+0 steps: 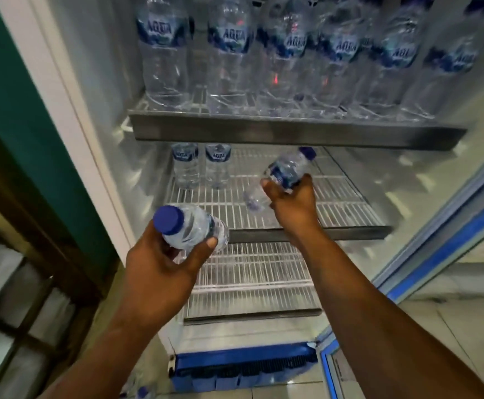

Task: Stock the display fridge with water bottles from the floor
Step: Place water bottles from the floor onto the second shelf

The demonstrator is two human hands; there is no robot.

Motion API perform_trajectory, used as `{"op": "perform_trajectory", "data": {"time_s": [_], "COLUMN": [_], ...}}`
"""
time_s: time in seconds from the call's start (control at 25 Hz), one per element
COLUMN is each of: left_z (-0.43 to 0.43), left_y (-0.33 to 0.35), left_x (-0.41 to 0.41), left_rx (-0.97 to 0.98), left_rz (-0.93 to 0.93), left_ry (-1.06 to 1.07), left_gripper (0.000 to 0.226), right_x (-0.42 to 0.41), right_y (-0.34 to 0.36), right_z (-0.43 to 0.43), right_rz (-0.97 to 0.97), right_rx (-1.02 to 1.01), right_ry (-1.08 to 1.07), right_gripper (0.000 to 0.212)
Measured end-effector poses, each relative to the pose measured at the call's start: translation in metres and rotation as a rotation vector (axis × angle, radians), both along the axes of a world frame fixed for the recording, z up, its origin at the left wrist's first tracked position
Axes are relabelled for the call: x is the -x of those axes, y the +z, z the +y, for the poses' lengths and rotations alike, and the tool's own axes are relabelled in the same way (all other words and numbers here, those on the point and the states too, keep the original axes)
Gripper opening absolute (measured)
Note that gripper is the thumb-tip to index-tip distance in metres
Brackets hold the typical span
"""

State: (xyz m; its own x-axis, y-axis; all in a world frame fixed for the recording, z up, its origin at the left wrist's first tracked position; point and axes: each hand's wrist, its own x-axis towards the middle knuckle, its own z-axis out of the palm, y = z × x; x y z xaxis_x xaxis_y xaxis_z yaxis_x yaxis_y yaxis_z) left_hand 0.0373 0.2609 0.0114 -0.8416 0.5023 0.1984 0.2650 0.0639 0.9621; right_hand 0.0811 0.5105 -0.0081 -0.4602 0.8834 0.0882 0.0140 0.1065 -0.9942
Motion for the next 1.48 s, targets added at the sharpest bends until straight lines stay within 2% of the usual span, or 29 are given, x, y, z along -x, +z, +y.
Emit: {"op": "perform_trajectory", "data": {"time_s": [0.2, 0.32, 0.52, 0.76, 1.04, 1.32, 1.48], "left_z": [0.033, 0.049, 0.067, 0.076, 0.082, 0.088, 0.091], "left_y": [0.002, 0.004, -0.002, -0.013, -0.014, -0.015, -0.012], "left_x": [0.021, 0.032, 0.042, 0.041, 0.05, 0.055, 0.055], "left_rx": [0.015, 0.014, 0.014, 0.058, 0.093, 0.141, 0.173], "left_rz": [0.011, 0.017, 0.0, 0.012, 0.046, 0.091, 0.116], "left_ry": [0.082, 0.073, 0.077, 0.069, 0.048, 0.055, 0.057], "left_gripper": [0.061, 0.057, 0.051, 0.05, 0.052, 0.055, 0.054], "right_x": [0.073, 0.086, 0.084, 0.087, 0.086, 0.09, 0.084], "right_y": [-0.009, -0.022, -0.03, -0.032, -0.043, -0.049, -0.049], "right_z": [0.042, 0.049, 0.049, 0.051, 0.054, 0.057, 0.059], "right_rz": [-0.2, -0.257, -0.277, -0.354, -0.445, -0.445, -0.409], "right_rx": [-0.284, -0.365, -0.378, -0.462, -0.375, -0.418, -0.343], "right_ry": [0.027, 0.037, 0.062, -0.034, 0.015, 0.008, 0.061], "right_gripper": [0.056, 0.06, 0.067, 0.075, 0.065, 0.069, 0.072]}}
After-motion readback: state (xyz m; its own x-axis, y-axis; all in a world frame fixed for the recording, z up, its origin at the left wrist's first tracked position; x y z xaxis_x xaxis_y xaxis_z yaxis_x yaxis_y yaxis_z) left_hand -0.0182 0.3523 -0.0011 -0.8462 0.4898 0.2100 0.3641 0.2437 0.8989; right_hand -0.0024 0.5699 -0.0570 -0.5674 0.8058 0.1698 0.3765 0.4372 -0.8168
